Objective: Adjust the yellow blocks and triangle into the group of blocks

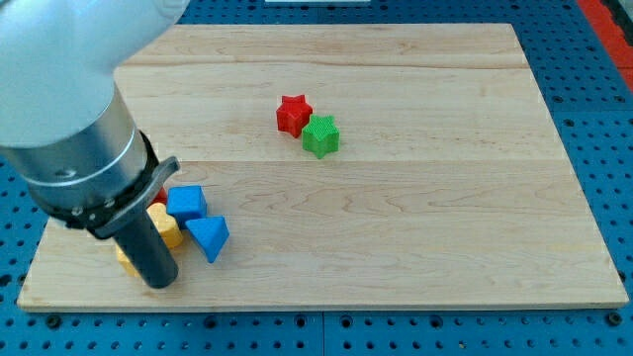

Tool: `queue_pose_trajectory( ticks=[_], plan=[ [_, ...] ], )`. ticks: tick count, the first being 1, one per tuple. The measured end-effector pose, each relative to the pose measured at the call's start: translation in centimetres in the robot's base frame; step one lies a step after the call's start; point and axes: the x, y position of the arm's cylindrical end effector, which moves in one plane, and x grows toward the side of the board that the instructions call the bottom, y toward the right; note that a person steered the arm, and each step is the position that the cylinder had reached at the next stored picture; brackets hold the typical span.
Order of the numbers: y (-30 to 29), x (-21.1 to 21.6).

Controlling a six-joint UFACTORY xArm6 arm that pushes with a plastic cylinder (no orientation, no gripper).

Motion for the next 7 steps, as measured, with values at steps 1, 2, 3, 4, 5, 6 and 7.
queue_pose_trajectory(
  ticks=[1,2,3,4,5,6,7],
  plan=[
    [0.1,-2.2],
    [3.1,-0.9],
    [5.6,0.7],
    [7.7,1.2],
    [8.2,0.5],
    [6.6,-0.8],
    [4.9,-2.1]
  ],
)
